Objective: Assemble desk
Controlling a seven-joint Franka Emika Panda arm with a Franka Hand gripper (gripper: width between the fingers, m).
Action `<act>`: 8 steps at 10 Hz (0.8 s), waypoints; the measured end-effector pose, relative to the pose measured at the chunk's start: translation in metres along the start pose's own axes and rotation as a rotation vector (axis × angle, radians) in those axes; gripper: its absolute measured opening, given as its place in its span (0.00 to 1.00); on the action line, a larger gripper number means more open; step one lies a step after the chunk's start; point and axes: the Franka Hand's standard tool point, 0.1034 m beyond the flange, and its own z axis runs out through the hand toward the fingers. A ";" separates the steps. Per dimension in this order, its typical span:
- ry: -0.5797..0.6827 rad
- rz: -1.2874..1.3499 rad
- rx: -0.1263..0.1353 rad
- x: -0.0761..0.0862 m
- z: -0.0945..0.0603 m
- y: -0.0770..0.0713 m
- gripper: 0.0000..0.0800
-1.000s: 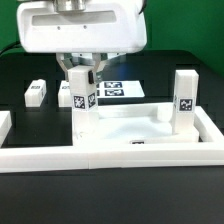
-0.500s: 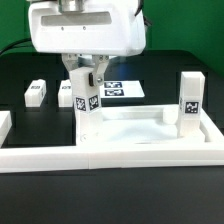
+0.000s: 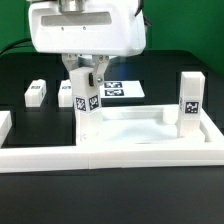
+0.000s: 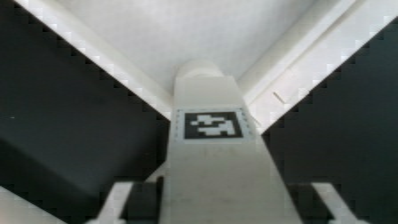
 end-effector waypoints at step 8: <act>-0.023 0.877 0.008 -0.013 0.002 -0.013 0.36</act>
Offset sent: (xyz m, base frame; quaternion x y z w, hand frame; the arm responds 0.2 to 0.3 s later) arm -0.0019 0.0046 -0.0059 -0.0174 0.0401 0.3530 0.9346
